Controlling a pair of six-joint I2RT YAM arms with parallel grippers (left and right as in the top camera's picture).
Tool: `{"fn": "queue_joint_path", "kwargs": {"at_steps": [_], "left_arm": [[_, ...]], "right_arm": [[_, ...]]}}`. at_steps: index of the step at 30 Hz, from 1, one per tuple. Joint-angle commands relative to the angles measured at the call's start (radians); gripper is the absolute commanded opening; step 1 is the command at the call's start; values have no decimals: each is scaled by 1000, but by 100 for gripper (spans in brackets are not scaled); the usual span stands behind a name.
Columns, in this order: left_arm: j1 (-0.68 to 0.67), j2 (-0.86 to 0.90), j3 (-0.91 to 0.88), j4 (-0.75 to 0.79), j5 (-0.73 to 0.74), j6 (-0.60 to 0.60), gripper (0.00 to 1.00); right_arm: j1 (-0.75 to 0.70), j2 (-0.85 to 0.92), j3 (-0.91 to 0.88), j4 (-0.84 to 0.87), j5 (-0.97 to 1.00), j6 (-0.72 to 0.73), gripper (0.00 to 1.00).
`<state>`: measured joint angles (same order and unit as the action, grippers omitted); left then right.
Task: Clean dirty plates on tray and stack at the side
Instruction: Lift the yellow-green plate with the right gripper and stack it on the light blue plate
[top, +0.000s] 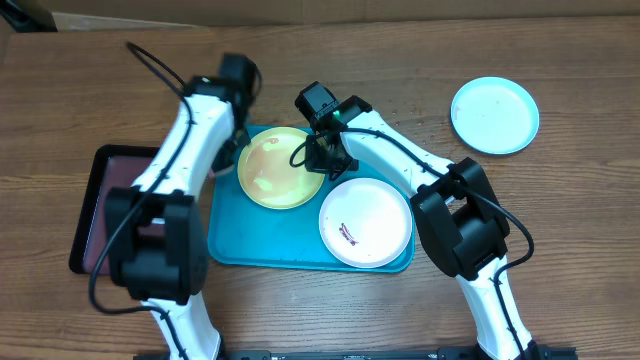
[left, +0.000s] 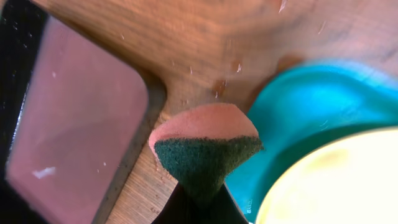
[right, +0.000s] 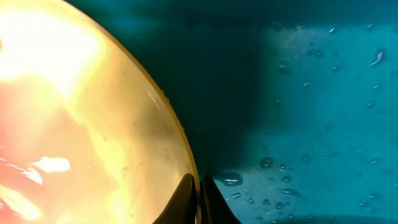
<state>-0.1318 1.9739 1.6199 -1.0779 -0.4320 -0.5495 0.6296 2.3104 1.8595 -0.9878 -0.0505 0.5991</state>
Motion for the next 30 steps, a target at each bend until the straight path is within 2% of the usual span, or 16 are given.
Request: {"fn": "queue_joint_path", "kwargs": {"at_steps": [1,6,10,11,13,15,18,24,30], "left_arm": [[85,-117,84,-6,148,-33,4],[260,-148,83,-65,384,2,4],[380,-139,38,-146,396,19,4],[417,-139,5,-145,396,41,4],[470,-139,-52,-123,397,49,4],[557,-138,-160,-45,409,49,4],[636,-137,-242,9,465,56,4],[715,-136,-306,83,477,56,4],[741,-136,-342,155,474,56,4]], "right_arm": [[-7,-49,31,-2,57,-68,4],[-7,-116,60,-5,66,-170,4],[3,-168,68,-4,156,-297,4],[13,-185,68,-4,202,-374,4],[31,-203,68,-6,282,-439,4],[80,-229,68,-5,484,-504,4],[144,-241,68,8,686,-615,4],[261,-242,68,84,972,-845,4],[359,-242,68,260,1215,-1040,4]]}}
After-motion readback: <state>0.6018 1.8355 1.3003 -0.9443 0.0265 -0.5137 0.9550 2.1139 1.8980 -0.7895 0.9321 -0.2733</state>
